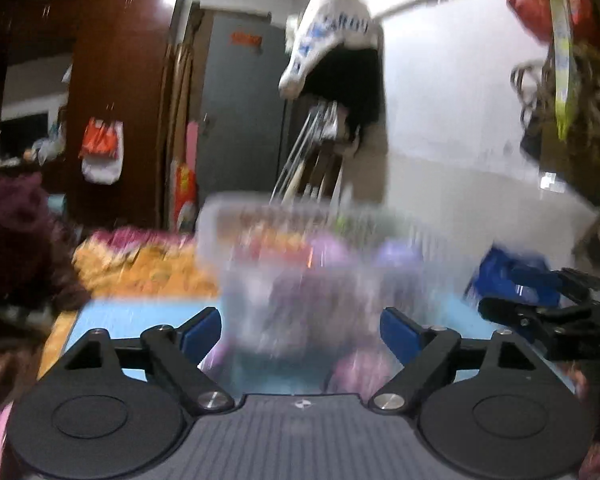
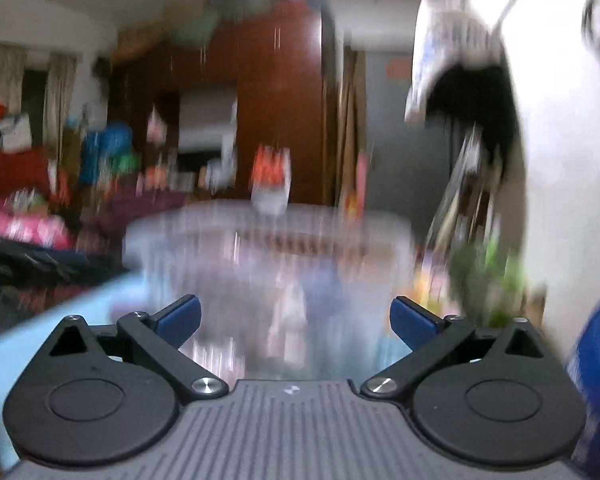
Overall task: Organize objects
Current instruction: 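Carry both purple boxes over the basket and open both grippers, then grasp a clear bagged item with the left gripper while the right grasps a clear bag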
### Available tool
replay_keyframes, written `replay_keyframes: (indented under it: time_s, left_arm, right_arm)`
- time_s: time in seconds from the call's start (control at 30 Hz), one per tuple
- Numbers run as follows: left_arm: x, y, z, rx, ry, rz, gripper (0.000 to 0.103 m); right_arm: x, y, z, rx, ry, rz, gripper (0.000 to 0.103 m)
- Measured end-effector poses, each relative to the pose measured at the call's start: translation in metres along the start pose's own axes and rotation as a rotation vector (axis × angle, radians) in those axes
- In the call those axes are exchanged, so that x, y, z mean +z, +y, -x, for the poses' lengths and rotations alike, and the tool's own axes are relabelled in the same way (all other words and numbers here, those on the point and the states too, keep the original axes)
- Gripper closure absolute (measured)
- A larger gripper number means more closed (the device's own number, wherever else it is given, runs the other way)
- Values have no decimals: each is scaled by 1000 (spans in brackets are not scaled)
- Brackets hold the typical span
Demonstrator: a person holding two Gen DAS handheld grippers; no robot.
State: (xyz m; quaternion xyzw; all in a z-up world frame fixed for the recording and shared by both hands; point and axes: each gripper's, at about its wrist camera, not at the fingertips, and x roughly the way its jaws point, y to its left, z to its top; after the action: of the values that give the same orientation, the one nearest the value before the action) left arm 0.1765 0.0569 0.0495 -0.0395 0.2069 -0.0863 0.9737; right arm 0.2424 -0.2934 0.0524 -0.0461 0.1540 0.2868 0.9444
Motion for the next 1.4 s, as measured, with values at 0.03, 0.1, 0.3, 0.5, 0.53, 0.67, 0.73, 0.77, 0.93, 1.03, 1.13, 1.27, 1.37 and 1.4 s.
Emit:
replay_keyframes:
  time_s: [0.03, 0.1, 0.3, 0.5, 0.53, 0.67, 0.73, 0.77, 0.93, 1.03, 1.13, 1.27, 1.37, 1.4]
  left_arm:
    - [-9, 1, 0, 16, 36, 3, 14]
    - [-27, 4, -2, 37, 99, 7, 14]
    - [-55, 8, -1, 40, 149, 3, 14]
    - [-64, 0, -12, 101, 182, -29, 28]
    - [-64, -2, -12, 105, 181, -36, 28]
    - [-67, -7, -14, 137, 159, -78, 47]
    - [-68, -6, -12, 134, 143, -71, 62]
    - [-69, -5, -12, 129, 135, -62, 62]
    - [-71, 4, -4, 85, 69, 0, 65]
    - [-72, 4, 0, 73, 38, 2, 65]
    - [-73, 3, 3, 70, 13, -5, 65]
    - [-75, 2, 7, 64, -19, -16, 65]
    - [-75, 3, 8, 59, -31, -14, 65]
    - [-75, 4, 9, 56, -32, -12, 65]
  right_arm:
    - [-9, -4, -10, 36, 90, -8, 0]
    - [-23, -10, -23, 62, 170, -32, 3]
    - [-31, 3, -28, 102, 190, -2, 30]
    - [-35, 12, -28, 118, 211, 26, 37]
    - [-35, 12, -30, 123, 222, 22, 37]
    - [-37, 4, -33, 123, 236, -6, 62]
    - [-38, 0, -33, 126, 238, -21, 66]
    - [-38, -1, -32, 131, 231, -26, 67]
    - [-38, -1, -17, 111, 151, -21, 71]
    - [-38, -5, -9, 103, 101, -39, 71]
    - [-37, -5, -1, 88, 43, -46, 71]
    - [-36, -5, 5, 84, -4, -52, 71]
    - [-36, -4, 4, 83, -5, -52, 71]
    - [-36, -5, 4, 83, -7, -52, 71]
